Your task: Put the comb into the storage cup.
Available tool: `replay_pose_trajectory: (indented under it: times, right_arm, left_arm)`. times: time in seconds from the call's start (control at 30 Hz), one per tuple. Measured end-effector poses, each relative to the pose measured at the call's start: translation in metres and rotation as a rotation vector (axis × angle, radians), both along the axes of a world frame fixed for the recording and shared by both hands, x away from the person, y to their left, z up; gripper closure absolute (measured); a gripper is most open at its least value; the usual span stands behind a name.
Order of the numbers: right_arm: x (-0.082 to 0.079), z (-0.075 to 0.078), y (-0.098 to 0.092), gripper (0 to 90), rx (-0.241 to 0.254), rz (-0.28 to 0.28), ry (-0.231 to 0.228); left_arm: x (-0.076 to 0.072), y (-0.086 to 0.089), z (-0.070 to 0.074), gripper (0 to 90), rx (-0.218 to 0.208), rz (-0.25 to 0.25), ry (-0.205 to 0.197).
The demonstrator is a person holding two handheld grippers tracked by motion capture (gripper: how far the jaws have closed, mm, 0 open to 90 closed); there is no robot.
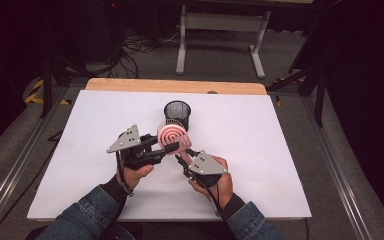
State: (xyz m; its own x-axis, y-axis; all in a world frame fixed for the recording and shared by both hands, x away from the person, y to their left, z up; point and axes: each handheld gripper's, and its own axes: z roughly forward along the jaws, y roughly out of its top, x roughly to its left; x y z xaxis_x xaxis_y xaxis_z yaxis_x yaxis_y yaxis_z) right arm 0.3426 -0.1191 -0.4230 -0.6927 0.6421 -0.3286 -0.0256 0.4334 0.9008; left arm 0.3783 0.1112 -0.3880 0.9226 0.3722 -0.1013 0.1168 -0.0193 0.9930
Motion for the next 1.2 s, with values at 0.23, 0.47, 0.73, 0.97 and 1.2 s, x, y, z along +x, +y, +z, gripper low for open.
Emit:
replay_pose_trajectory:
  times: [0.23, 0.47, 0.73, 0.97, 1.2]
  right_arm:
    - [-0.001, 0.001, -0.003, 55.9, 0.034, 0.042, 0.028]
    - [-0.004, 0.004, -0.009, 43.9, 0.053, 0.067, 0.022]
    - [-0.006, 0.009, -0.022, 35.4, 0.063, 0.057, -0.024]
    - [-0.003, 0.011, -0.037, 26.4, 0.075, 0.001, -0.043]
    - [-0.007, 0.012, -0.052, 21.5, 0.063, -0.046, -0.111]
  left_arm:
    - [0.0, 0.005, 0.003, 63.7, 0.001, 0.023, -0.012]
    - [0.002, 0.015, 0.007, 63.6, 0.004, 0.049, -0.024]
    - [0.005, 0.022, 0.007, 63.6, 0.015, 0.078, -0.034]
    - [0.005, 0.029, 0.008, 63.7, 0.026, 0.085, -0.041]
    - [0.007, 0.036, 0.01, 63.7, 0.024, 0.109, -0.045]
